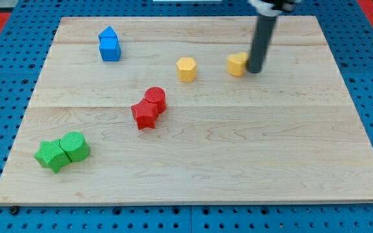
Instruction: Push the blue triangle to the top right of the blue cube
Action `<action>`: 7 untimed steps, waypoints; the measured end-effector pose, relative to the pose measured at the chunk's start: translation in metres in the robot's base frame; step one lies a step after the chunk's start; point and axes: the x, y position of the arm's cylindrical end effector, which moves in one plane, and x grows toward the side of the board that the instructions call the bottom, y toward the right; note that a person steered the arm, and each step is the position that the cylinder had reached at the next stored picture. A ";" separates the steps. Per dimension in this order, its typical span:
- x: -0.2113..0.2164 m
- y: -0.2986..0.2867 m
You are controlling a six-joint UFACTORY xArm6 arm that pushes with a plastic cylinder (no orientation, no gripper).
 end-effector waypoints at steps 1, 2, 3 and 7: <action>-0.009 -0.019; -0.044 0.004; -0.074 -0.073; -0.103 -0.232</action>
